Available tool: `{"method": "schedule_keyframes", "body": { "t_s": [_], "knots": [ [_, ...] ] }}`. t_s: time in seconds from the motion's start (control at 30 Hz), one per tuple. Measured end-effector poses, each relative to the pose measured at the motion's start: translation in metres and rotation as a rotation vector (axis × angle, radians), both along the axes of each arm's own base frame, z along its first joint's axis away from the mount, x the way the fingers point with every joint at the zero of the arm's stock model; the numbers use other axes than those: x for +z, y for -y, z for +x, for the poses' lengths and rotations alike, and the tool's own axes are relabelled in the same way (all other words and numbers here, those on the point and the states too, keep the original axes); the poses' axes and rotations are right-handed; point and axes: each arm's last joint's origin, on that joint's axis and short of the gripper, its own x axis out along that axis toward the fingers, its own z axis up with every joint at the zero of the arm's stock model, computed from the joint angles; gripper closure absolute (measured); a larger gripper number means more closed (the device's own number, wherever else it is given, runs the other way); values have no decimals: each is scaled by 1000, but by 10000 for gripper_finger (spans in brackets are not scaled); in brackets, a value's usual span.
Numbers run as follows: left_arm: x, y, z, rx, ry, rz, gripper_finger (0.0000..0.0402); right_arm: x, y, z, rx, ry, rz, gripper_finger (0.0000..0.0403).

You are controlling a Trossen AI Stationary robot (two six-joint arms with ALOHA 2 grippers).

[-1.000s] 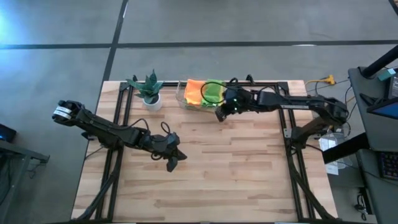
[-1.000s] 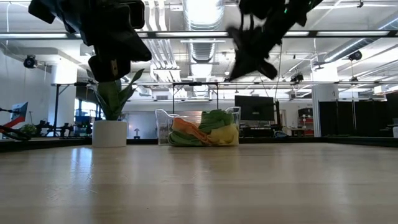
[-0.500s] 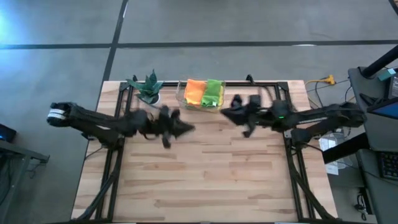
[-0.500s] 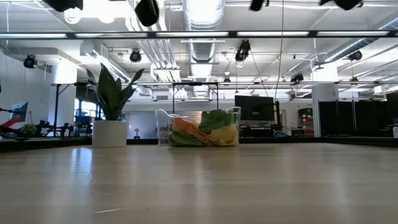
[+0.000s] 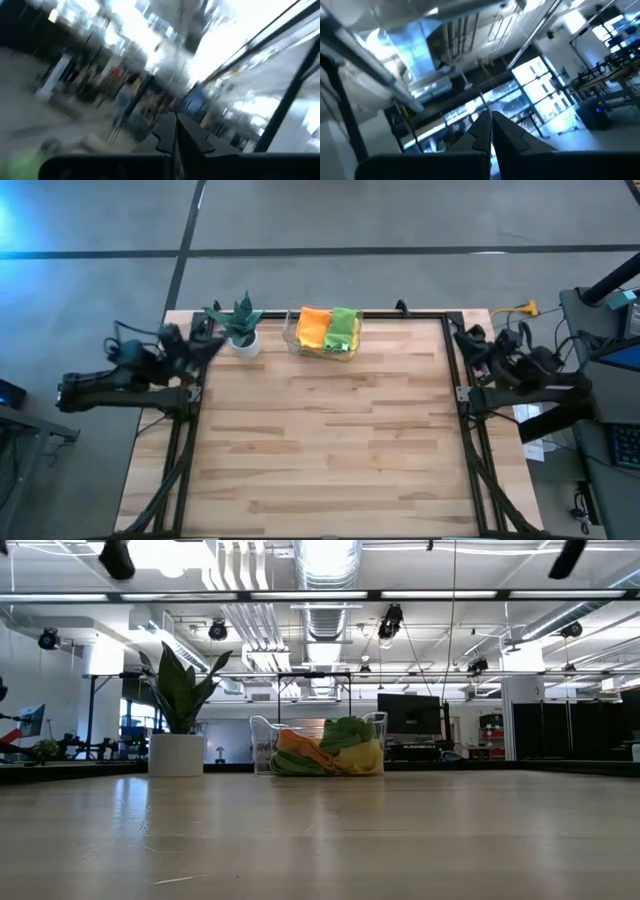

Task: Fold microfiber towels
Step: Return to Home Position

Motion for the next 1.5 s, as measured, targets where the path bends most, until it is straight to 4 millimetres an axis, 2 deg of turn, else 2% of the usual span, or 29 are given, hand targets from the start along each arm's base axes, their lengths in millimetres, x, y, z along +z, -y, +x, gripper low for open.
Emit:
{"method": "schedule_keyframes", "body": {
  "t_s": [0.1, 0.13, 0.27, 0.33, 0.4, 0.47, 0.53, 0.7, 0.8, 1.1, 1.4, 1.5],
  "knots": [
    [-28, 0, -5, 37, -26, -23, 402, -17, 2, -13, -34, 37, 32, 394],
    [-36, -1, -8, 64, -16, -31, 402, -26, 3, -11, -38, 28, 47, 394],
    [-79, -1, -22, 84, 33, -83, 402, -50, 1, 5, 55, 10, 167, 394],
    [-104, -1, -25, 60, 89, -149, 402, -71, 0, 19, 157, -18, 262, 394],
    [-141, -2, -10, 35, 6, -208, 401, -101, -1, 31, 252, -64, 333, 394],
    [-136, -2, -10, 8, 25, -230, 401, -110, 0, 33, 272, -29, 377, 394],
    [-158, -3, -2, 28, -158, -303, 401, -109, 3, 33, 240, -45, 364, 394],
    [-174, -1, 1, -59, -323, -351, 401, -110, 10, 30, 190, -56, 276, 394],
    [-178, 1, 3, -121, -400, -280, 401, -112, 10, 30, 203, -96, 219, 394],
    [-188, 1, 8, -113, -514, -271, 401, -122, 10, 33, 206, -206, 241, 394],
    [-195, 1, 11, -103, -591, -280, 401, -145, 10, 36, 215, -427, 344, 394],
    [-197, 1, 12, -100, -609, -282, 401, -147, 10, 37, 208, -456, 349, 394]
  ]
}}
